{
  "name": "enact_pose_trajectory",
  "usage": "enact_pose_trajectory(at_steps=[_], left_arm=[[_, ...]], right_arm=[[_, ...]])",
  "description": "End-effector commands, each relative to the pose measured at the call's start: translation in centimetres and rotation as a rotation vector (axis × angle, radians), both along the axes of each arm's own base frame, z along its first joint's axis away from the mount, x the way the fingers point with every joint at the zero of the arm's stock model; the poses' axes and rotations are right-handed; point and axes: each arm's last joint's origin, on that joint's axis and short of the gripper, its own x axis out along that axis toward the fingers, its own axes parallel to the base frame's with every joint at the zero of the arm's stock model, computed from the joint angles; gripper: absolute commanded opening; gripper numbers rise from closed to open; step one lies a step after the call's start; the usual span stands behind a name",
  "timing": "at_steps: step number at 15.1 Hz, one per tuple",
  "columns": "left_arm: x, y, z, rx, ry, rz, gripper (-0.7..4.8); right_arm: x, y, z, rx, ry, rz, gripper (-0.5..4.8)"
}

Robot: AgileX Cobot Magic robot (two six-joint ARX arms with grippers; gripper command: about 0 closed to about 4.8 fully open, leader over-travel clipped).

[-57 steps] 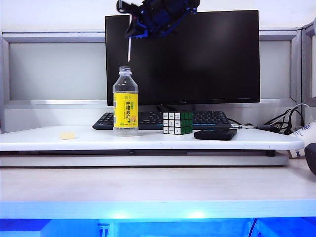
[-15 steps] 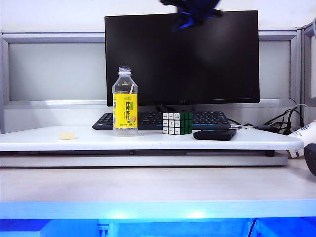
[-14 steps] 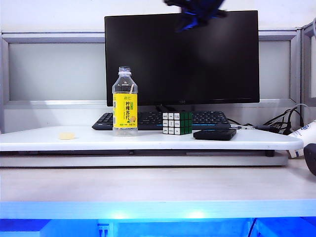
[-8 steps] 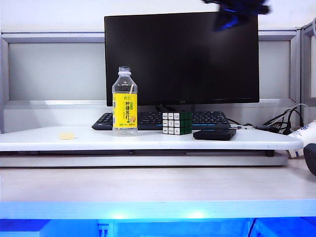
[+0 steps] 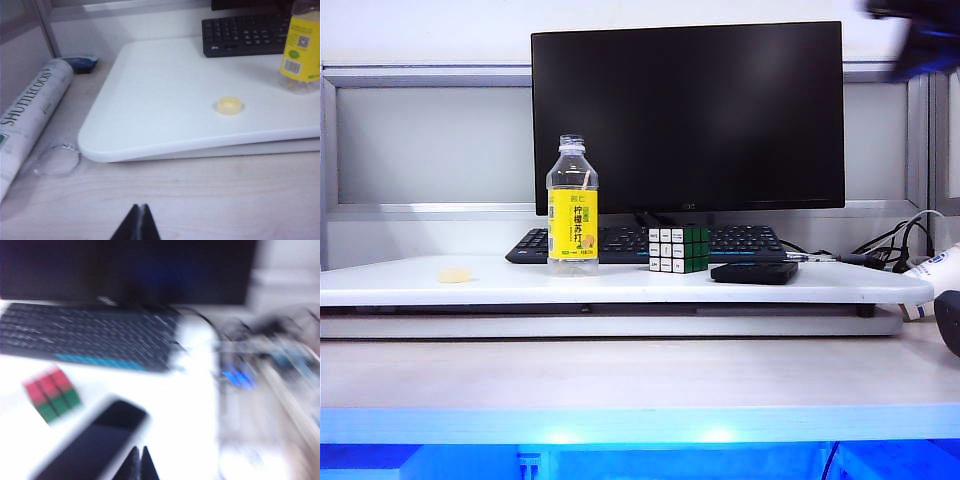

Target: Grab a stick from the table and stick it in a plastic bottle.

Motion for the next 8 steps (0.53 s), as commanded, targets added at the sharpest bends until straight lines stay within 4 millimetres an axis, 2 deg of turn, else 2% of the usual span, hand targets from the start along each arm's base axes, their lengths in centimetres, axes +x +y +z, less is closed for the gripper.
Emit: enact_pose_trajectory(at_steps=[1, 2, 4, 7, 8], left_arm=[[0.0, 0.0, 0.0, 0.003, 0.005, -0.012, -0.06], [0.0, 0.0, 0.0, 0.003, 0.005, -0.012, -0.06], [0.0, 0.0, 0.0, 0.002, 0.006, -0.012, -0.06], [0.0, 0.0, -0.1, 0.003, 0.01, -0.012, -0.06], [0.0, 0.0, -0.1, 0.003, 0.01, -0.011, -0.06]], right_arm=[[-2.5, -0.4, -1.0, 0.011, -0.031, 0.0, -0.05], [-4.0, -0.1, -2.3, 0.012, -0.032, 0.014, -0.05], [-5.5, 0.2, -4.1, 0.014, -0.056, 0.025, -0.05], [-8.6, 0.0, -9.7, 0.047, -0.08, 0.019, -0.05], [-8.8, 0.0, -10.3, 0.047, -0.085, 0.019, -0.05]])
